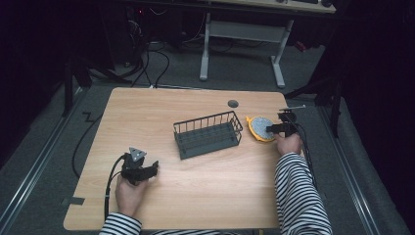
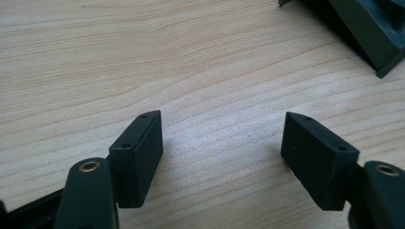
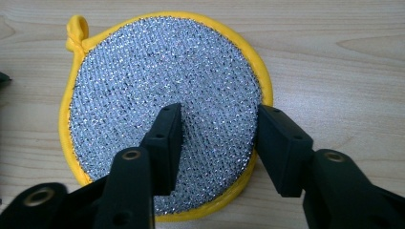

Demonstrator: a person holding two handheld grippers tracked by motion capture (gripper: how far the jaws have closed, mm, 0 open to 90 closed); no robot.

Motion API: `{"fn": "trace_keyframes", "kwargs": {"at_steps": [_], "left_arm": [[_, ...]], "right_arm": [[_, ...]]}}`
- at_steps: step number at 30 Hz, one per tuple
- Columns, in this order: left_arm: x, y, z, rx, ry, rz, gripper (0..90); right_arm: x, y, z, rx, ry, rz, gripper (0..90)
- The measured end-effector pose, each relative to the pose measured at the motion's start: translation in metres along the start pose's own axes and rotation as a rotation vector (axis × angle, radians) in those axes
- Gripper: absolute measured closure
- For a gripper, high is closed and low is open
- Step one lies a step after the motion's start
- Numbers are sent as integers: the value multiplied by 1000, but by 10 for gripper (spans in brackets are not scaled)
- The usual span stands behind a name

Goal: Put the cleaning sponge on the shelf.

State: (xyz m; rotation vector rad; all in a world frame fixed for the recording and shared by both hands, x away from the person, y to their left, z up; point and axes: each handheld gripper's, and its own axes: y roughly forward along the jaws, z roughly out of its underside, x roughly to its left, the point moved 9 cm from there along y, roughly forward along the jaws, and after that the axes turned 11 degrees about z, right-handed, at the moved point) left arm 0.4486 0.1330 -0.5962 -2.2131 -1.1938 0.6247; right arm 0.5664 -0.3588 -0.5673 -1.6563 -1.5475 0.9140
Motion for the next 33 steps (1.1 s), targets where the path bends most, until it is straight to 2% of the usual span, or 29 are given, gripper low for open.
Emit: {"fn": "trace_keyframes", "kwargs": {"at_steps": [8, 12, 17, 25, 30, 33], "left_arm": [[0, 0, 0, 0, 0, 0, 312], [0, 0, 0, 0, 0, 0, 312], [0, 0, 0, 2, 0, 0, 311], [0, 0, 0, 0, 0, 1, 311], [0, 0, 0, 1, 1, 1, 310], [0, 0, 0, 1, 1, 1, 310]], "right_arm": [[-1, -1, 2, 31, -8, -27, 749], [-1, -2, 2, 31, -17, -34, 804], [-1, -2, 2, 32, -22, -41, 838], [1, -4, 1, 3, -29, -41, 865], [4, -7, -2, -25, -18, -66, 873], [7, -11, -4, -48, -27, -80, 875]]}}
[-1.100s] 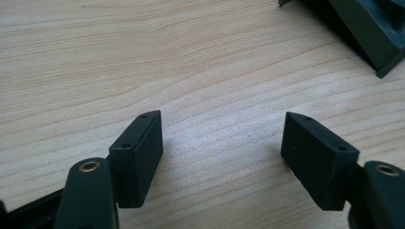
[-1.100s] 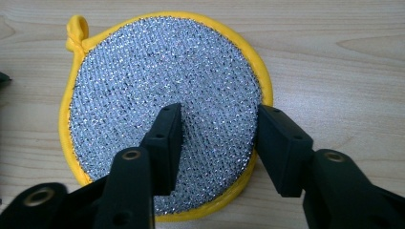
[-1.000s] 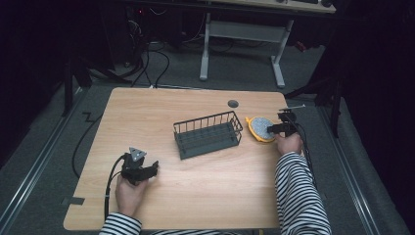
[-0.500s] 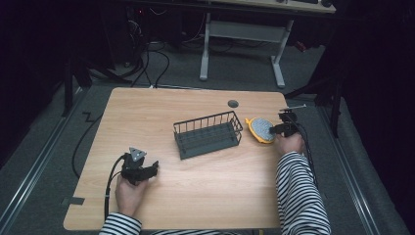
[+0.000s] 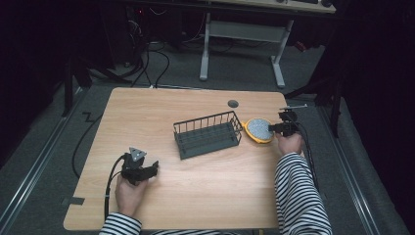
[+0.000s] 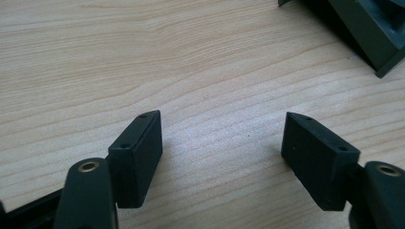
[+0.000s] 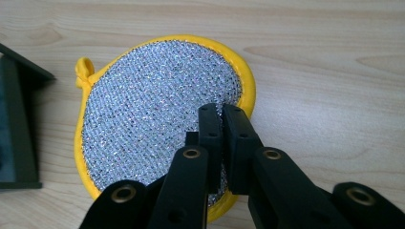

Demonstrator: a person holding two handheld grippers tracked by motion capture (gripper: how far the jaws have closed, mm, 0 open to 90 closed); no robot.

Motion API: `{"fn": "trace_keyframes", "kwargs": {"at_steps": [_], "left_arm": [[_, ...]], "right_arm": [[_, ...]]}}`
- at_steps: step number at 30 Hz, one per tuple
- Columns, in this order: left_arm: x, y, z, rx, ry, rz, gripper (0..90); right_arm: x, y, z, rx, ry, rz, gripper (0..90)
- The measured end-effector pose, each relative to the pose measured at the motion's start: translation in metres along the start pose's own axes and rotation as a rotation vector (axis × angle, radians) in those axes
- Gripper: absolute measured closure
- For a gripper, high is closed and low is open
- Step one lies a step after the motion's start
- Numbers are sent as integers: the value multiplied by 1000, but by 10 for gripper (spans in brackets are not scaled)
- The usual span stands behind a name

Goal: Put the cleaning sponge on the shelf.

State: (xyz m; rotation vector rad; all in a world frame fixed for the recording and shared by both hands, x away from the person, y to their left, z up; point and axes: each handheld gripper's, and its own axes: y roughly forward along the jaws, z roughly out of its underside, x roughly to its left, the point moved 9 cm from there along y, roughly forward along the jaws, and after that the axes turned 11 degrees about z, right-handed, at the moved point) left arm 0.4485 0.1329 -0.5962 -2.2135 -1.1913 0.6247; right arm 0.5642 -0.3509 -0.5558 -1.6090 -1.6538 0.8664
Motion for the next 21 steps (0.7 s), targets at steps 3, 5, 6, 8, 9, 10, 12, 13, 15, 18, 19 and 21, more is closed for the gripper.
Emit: {"fn": "trace_keyframes", "kwargs": {"at_steps": [3, 5, 6, 8, 9, 10, 12, 13, 15, 18, 19, 21], "left_arm": [[0, 0, 0, 0, 0, 0, 310], [0, 0, 0, 0, 0, 0, 309], [0, 0, 0, 0, 0, 0, 309], [0, 0, 0, 0, 0, 1, 309], [0, 0, 0, 0, 0, 1, 309], [0, 0, 0, 0, 0, 1, 308], [0, 0, 0, 1, 0, 1, 308], [0, 0, 0, 0, 0, 1, 308], [0, 0, 0, 0, 0, 1, 308], [0, 0, 0, 1, 0, 1, 307], [0, 0, 0, 1, 0, 1, 307], [0, 0, 0, 0, 1, 2, 307]], "right_arm": [[3, -7, -3, -13, -16, -11, 876], [3, -11, -4, -21, -24, -16, 876], [4, -13, -4, -23, -26, -17, 875], [3, -17, -4, -27, -35, -22, 875], [3, -20, -4, -32, -39, -23, 875], [3, -22, -5, -39, -40, -27, 875], [2, -27, -7, -49, -43, -30, 875], [2, -31, -8, -58, -44, -34, 875], [2, -38, -10, -71, -51, -37, 875], [2, -50, -13, -98, -65, -42, 875], [2, -54, -13, -102, -68, -44, 875], [2, -60, -13, -113, -77, -46, 875]]}}
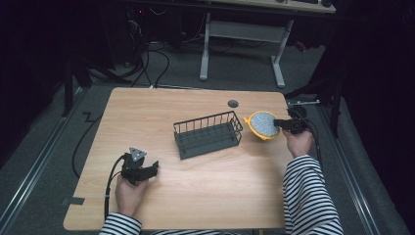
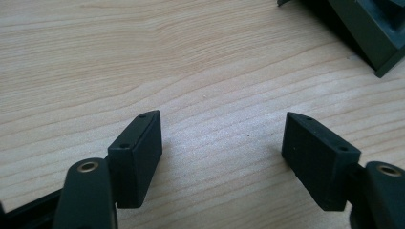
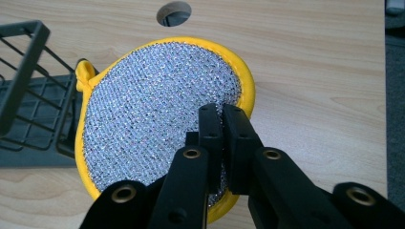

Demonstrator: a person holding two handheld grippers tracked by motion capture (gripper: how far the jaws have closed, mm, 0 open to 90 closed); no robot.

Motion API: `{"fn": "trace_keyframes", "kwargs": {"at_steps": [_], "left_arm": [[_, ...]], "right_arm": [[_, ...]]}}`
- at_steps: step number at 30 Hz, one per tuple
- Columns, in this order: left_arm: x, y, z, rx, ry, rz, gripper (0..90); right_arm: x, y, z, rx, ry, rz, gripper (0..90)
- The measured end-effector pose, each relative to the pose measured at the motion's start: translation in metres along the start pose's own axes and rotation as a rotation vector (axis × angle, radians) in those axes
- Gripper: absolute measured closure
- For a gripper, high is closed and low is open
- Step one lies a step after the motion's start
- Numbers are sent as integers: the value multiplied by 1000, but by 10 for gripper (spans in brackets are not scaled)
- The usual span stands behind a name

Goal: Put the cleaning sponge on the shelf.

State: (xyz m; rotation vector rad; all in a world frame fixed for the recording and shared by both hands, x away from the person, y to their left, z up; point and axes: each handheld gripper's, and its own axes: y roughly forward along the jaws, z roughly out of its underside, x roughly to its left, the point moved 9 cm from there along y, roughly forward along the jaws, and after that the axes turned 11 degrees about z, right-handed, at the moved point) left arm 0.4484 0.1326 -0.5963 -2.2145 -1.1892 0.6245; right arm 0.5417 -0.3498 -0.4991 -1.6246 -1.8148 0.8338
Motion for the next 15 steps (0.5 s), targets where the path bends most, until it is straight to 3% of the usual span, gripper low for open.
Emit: {"fn": "trace_keyframes", "kwargs": {"at_steps": [6, 15], "left_arm": [[0, 0, 0, 0, 0, 0, 307], [0, 0, 0, 0, 0, 0, 307]], "right_arm": [[1, -15, -3, -26, -15, -17, 875], [14, -37, -16, -73, -49, -51, 875]]}}
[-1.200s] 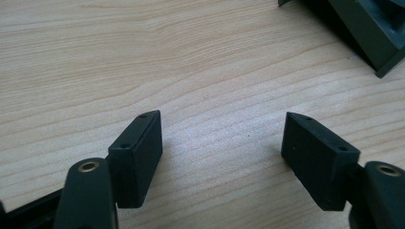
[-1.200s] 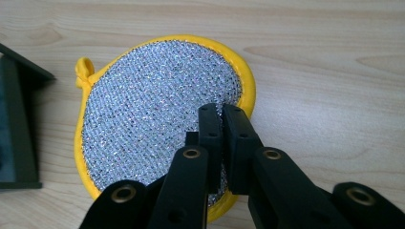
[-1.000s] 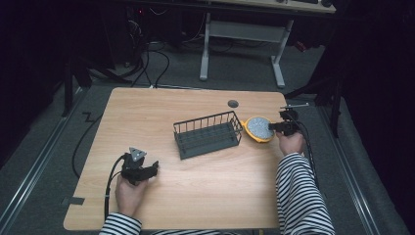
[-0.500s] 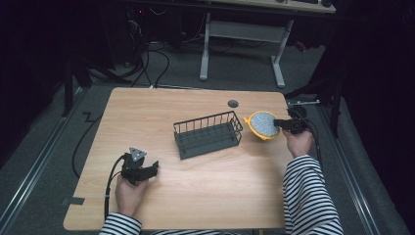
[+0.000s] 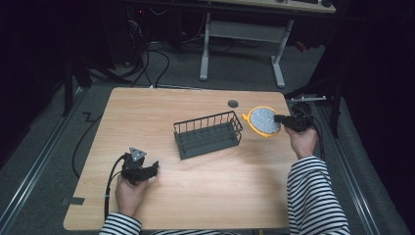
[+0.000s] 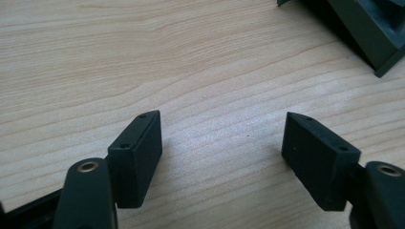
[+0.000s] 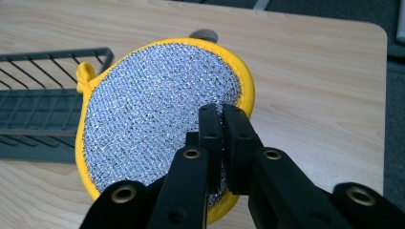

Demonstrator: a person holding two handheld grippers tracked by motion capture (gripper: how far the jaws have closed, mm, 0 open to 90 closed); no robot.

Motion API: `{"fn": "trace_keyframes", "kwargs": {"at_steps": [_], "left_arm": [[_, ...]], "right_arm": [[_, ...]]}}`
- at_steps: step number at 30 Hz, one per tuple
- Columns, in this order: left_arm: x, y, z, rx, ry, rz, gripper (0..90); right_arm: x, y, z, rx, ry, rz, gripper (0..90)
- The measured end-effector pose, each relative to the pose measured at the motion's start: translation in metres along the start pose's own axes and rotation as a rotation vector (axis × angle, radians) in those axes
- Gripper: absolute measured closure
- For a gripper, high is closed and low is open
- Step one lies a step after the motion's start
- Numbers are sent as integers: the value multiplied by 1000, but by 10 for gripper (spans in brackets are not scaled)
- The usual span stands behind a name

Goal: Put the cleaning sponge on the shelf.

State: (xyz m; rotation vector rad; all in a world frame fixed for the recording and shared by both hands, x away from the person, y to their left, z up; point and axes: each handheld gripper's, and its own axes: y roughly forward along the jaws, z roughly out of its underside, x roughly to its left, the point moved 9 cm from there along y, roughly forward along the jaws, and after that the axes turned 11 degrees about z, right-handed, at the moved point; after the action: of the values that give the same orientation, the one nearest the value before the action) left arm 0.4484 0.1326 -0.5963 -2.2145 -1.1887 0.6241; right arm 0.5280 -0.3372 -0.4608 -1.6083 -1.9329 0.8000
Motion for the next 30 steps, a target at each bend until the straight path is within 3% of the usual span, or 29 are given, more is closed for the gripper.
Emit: {"fn": "trace_keyframes", "kwargs": {"at_steps": [8, 18, 30], "left_arm": [[0, 0, 0, 1, 0, 0, 307], [0, 0, 0, 1, 0, 0, 307], [0, 0, 0, 0, 0, 2, 306]], "right_arm": [[12, -11, -11, -13, -35, -24, 875], [41, -16, -28, -38, -77, -69, 875], [85, 4, -48, -34, -128, -106, 874]]}}
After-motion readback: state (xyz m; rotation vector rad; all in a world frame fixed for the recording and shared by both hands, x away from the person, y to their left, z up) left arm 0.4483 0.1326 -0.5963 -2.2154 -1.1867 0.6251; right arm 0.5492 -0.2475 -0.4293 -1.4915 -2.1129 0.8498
